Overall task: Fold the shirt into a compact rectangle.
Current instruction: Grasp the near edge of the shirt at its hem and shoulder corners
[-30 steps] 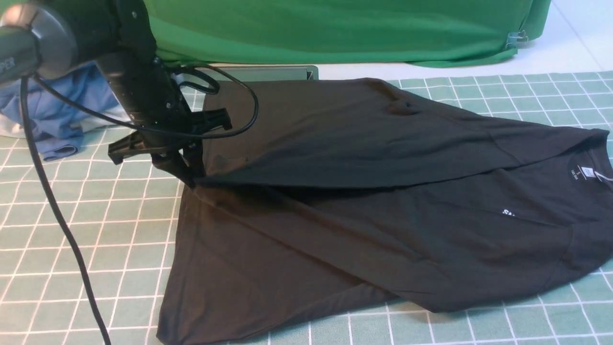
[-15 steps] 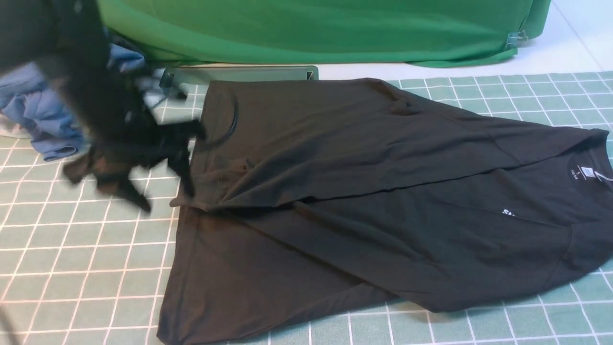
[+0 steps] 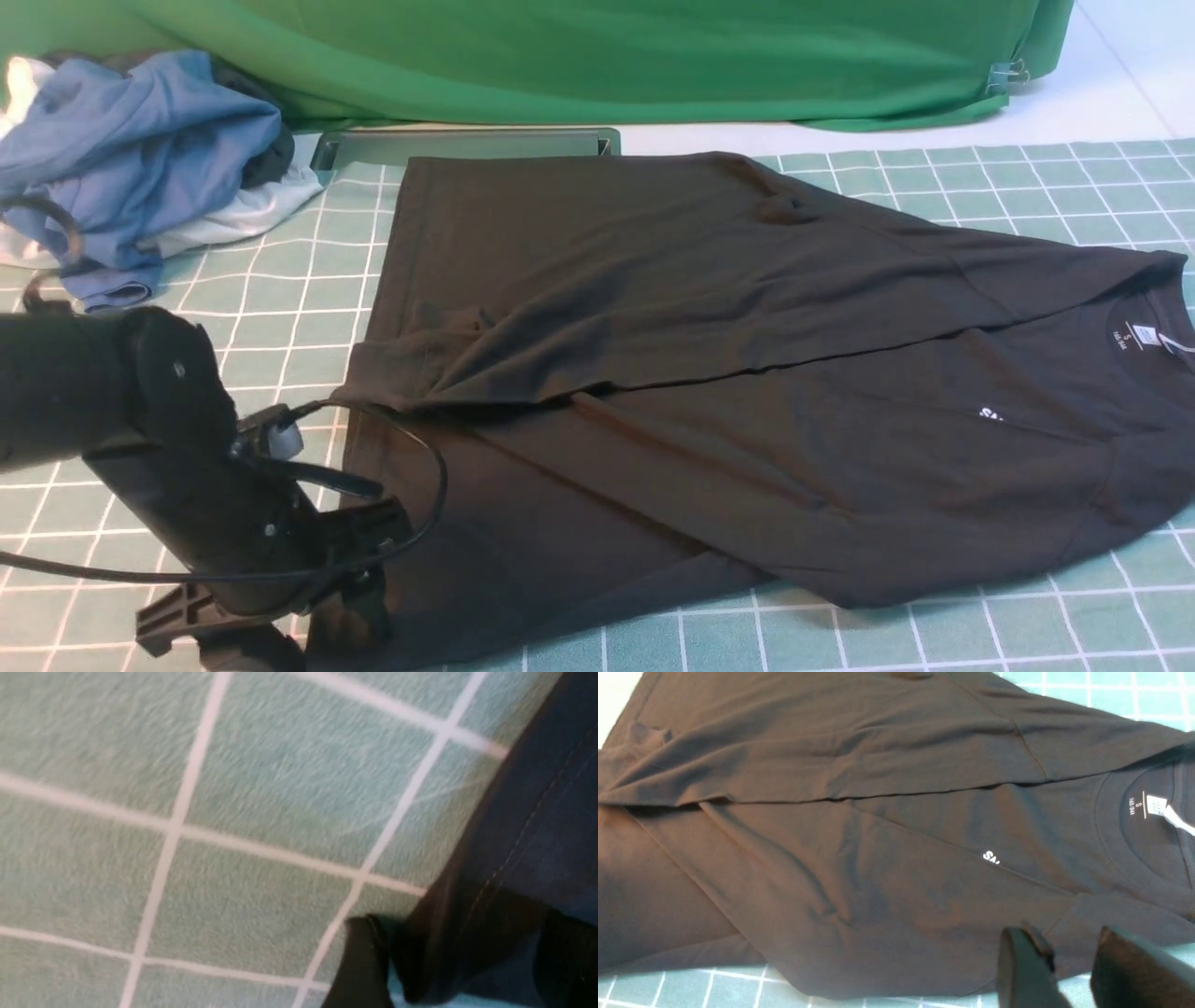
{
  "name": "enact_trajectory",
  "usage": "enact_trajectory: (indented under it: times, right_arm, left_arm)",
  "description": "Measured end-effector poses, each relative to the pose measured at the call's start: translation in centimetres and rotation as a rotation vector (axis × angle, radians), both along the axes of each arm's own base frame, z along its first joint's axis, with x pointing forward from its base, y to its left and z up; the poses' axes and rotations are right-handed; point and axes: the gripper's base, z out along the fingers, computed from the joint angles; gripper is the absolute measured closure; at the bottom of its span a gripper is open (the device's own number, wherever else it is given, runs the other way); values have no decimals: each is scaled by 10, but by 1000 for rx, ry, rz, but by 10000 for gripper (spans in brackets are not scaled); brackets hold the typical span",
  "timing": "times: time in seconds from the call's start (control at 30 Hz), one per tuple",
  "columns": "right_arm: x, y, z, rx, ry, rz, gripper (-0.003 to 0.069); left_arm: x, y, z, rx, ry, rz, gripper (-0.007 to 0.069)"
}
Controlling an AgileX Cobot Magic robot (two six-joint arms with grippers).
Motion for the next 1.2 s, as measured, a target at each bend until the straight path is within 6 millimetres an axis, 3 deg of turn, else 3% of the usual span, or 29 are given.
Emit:
enact_trajectory:
  times: [0.17,0.27,0.33,0.37,0.47,0.57,0.67,0.77,1.0,1.2]
  right_arm:
    - [0,0,0,-1,-1,0,419]
    - [0,0,0,-1,0,0,419]
    - [0,0,0,-2,0,1,419]
    - [0,0,0,-2,0,1,419]
    - [0,0,0,-7,-1,6,419]
    - [3,0,-2,-38,9,38,419]
    - [12,5,-10,-57,58,91,417]
    - [27,22,-25,-78,152,215,373]
    - [50,86,-72,-259,347,553,155]
    - [67,122,-126,-577,489,642,111]
  left_arm:
    - [1,-2,0,7,-28,-2,183]
    - [1,-1,-1,12,-28,-6,225]
    - [0,0,-1,22,-27,-24,316]
    - [0,0,-1,23,-29,-29,326]
    - [2,0,-1,25,-50,-115,529]
    - [4,-1,0,22,-40,-178,594]
    - [7,-1,6,37,-23,-236,604]
    - [12,0,13,58,-26,-262,604]
    - [20,1,20,89,-61,-274,605]
    - [21,2,20,106,-76,-265,605]
